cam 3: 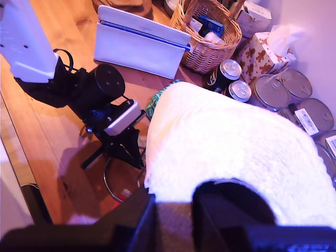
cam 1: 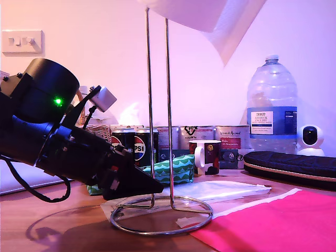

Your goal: Insert the paper towel roll into the metallic stand.

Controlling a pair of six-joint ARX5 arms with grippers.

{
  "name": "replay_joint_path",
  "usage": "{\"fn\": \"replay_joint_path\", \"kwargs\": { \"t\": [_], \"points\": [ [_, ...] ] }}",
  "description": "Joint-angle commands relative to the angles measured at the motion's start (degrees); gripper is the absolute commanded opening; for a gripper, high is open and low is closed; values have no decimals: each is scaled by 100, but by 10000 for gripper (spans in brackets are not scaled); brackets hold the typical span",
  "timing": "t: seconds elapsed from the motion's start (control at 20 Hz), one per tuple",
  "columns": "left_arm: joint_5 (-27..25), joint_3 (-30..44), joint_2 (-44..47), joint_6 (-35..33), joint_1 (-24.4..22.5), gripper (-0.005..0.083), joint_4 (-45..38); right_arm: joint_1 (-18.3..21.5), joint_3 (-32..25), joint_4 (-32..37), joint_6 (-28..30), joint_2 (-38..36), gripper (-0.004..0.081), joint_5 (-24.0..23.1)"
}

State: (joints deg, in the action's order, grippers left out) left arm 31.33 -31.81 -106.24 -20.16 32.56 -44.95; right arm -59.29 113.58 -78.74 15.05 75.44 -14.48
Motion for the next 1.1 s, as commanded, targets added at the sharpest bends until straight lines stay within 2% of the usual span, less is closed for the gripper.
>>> {"fn": "replay_joint_path", "kwargs": {
  "t": [0.0, 0.15, 0.45, 0.6, 0.8, 0.9, 1.05],
  "points": [
    [-101, 166, -221, -140, 37, -24, 212, 4, -20, 22, 46, 146, -12, 26],
    [-153, 166, -221, -286, 90, -24, 313, 4, 7, 22, 92, 146, -12, 98],
    [-356, 166, -221, -350, 138, -24, 376, -33, 433, 17, -35, 107, -12, 354],
    [-494, 166, -219, -400, 138, -24, 374, -33, 455, 9, -225, 66, -12, 372],
    [-651, 166, -199, -433, 138, -24, 334, -33, 455, 4, -330, 48, -12, 649],
    [-601, 166, -125, -428, 138, -24, 354, -33, 455, 4, -323, 46, -12, 601],
    [-409, 166, 166, -382, 138, -24, 590, -28, 455, 4, -271, -72, -12, 15]
  ]
}}
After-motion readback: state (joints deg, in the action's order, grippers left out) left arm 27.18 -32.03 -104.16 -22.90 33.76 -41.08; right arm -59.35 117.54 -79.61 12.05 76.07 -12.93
